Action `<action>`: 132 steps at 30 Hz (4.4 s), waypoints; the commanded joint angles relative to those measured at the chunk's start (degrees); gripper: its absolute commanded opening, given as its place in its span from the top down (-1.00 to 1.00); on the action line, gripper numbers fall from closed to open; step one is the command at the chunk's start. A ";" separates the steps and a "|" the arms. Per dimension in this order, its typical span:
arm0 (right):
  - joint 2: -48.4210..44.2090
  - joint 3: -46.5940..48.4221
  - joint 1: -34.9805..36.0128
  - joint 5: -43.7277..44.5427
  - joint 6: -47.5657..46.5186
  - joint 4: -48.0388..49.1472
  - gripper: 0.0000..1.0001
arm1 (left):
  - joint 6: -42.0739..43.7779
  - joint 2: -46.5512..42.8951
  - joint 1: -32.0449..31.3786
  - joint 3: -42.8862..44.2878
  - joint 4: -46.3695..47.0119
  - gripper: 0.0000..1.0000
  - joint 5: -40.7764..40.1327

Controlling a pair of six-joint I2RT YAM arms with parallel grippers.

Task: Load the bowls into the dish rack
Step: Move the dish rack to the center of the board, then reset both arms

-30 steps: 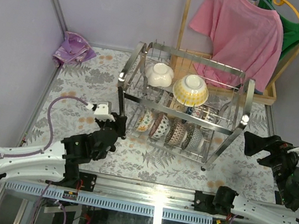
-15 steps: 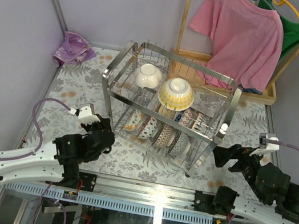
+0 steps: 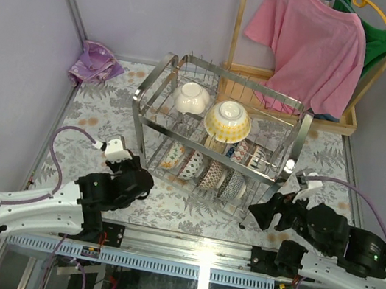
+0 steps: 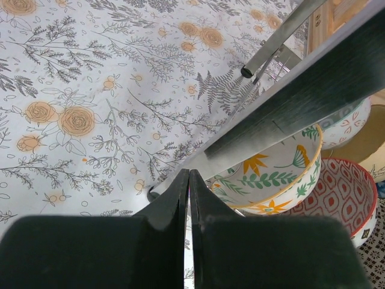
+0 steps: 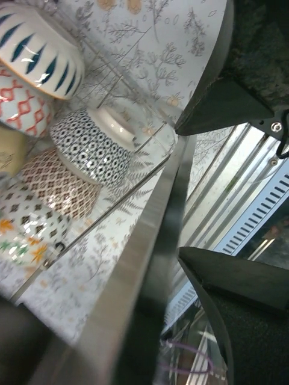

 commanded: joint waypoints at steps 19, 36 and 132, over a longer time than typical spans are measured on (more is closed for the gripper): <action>15.35 0.52 0.64 26.72 3.21 8.08 0.30 | -12.12 -6.48 -2.74 -4.28 -5.19 1.00 -1.23; 24.19 -3.39 -23.98 12.67 -10.23 20.69 0.33 | -9.38 -4.66 -3.46 -1.06 -6.18 1.00 -3.62; 21.78 -39.08 -67.04 4.92 -30.48 61.12 -0.99 | 53.10 8.20 50.47 -23.33 69.88 -1.00 41.22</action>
